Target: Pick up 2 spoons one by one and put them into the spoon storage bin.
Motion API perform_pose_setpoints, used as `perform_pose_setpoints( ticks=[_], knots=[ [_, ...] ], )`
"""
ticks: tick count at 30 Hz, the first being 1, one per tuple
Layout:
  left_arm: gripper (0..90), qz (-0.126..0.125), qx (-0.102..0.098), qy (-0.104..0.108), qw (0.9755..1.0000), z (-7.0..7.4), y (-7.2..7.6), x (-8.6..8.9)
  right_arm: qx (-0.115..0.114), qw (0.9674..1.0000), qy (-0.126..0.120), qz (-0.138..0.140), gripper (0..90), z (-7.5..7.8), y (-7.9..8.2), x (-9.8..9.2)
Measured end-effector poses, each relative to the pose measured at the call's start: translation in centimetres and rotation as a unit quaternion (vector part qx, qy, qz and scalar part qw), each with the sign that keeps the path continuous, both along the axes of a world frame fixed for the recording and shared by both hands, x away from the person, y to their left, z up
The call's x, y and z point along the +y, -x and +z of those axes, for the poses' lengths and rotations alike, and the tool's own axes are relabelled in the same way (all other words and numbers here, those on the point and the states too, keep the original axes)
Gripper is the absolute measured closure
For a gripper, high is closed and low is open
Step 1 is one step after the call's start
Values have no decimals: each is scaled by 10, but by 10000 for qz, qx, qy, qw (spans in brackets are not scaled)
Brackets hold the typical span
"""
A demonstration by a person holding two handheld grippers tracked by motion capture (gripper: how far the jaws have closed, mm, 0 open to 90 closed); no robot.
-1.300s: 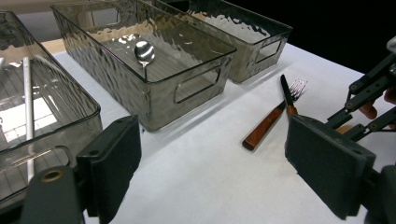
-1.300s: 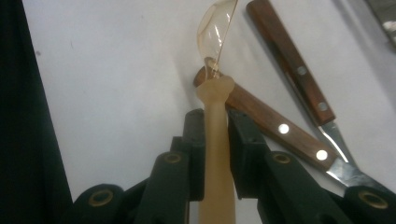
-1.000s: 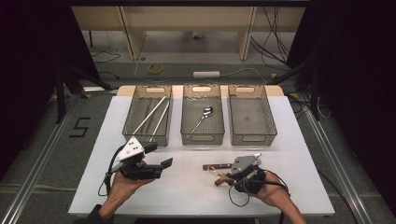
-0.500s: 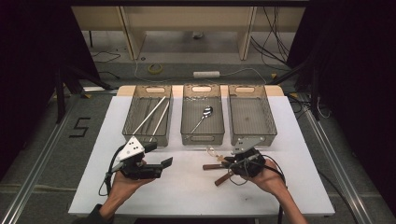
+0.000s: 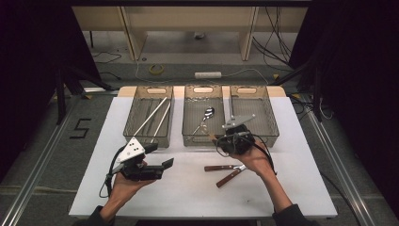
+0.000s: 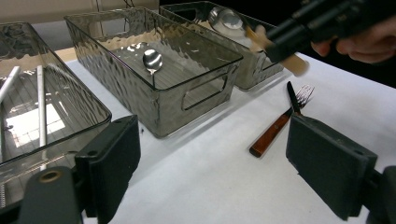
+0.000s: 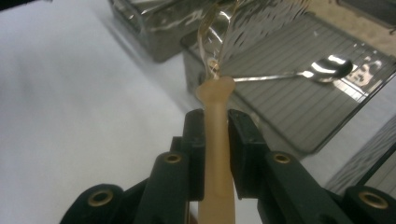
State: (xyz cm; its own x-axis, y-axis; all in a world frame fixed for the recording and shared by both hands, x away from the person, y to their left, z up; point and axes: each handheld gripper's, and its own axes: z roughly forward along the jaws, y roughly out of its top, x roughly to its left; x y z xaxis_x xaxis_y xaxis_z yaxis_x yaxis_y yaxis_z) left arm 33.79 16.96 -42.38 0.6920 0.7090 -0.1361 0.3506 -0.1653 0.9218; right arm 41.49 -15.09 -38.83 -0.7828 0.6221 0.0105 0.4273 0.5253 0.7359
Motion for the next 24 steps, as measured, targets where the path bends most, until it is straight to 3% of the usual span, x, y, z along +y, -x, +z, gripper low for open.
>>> perform_pose_setpoints(
  ticks=[5,12,24],
  knots=[
    [173,3,-35,17,10000,0,0,1,-35,9997,-148,-186,783,8,-19,10],
    [172,3,-26,78,10000,1,1,2,52,9986,-256,-462,782,8,-42,18],
    [172,-18,-29,96,9999,1,1,2,89,9978,-146,-637,782,10,-76,33]
  ],
)
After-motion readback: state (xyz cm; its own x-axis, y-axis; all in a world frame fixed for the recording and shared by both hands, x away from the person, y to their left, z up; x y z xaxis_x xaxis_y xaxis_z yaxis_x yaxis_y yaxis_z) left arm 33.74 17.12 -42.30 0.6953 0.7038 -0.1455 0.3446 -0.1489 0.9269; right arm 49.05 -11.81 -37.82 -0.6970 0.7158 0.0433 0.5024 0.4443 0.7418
